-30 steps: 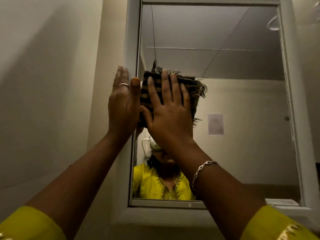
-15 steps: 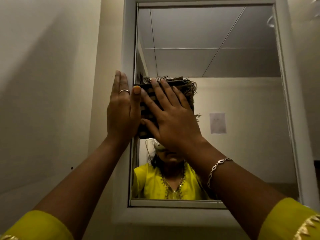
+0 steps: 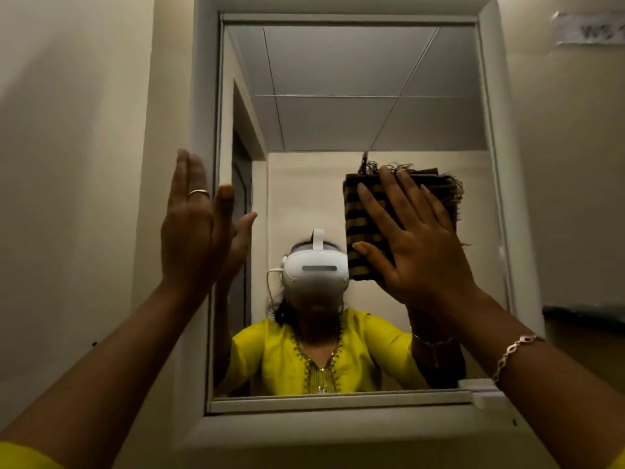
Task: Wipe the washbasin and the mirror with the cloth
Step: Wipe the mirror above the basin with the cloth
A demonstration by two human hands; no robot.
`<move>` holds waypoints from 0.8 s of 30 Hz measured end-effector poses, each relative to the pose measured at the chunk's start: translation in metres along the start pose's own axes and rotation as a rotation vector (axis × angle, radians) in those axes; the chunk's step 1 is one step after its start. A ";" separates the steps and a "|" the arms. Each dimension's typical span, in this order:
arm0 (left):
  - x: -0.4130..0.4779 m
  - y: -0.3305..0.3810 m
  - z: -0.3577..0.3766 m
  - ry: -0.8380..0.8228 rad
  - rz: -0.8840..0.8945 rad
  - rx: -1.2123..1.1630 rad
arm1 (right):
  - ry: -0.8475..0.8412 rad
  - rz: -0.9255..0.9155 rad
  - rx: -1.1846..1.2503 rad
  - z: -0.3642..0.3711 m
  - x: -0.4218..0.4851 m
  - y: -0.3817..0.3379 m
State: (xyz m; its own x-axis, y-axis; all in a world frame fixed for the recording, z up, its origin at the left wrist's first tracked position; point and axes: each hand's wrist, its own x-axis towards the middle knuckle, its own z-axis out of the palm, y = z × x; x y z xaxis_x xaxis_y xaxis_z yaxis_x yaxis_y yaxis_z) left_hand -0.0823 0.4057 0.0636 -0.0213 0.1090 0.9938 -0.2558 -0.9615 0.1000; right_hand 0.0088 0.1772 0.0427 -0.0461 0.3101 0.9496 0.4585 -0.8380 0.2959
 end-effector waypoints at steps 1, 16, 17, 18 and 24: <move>-0.001 0.001 0.000 -0.004 0.007 0.000 | -0.009 0.008 -0.007 -0.002 -0.004 0.010; -0.054 -0.001 0.000 -0.042 -0.035 0.056 | 0.015 0.222 -0.033 -0.010 -0.034 0.059; -0.057 0.008 -0.006 -0.042 -0.025 0.018 | 0.032 0.271 -0.041 -0.008 -0.036 0.055; -0.058 0.010 -0.008 -0.037 -0.018 -0.002 | 0.051 0.319 -0.048 -0.007 -0.038 0.050; -0.065 -0.037 0.018 -0.102 -0.167 0.173 | 0.077 0.476 -0.059 0.002 -0.042 0.015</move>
State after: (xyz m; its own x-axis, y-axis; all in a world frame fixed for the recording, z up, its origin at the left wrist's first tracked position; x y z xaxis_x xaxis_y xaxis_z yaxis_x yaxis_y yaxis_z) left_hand -0.0538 0.4291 -0.0042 0.1071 0.2524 0.9617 -0.0780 -0.9621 0.2612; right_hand 0.0197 0.1526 0.0075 0.0896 -0.1460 0.9852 0.3939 -0.9034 -0.1697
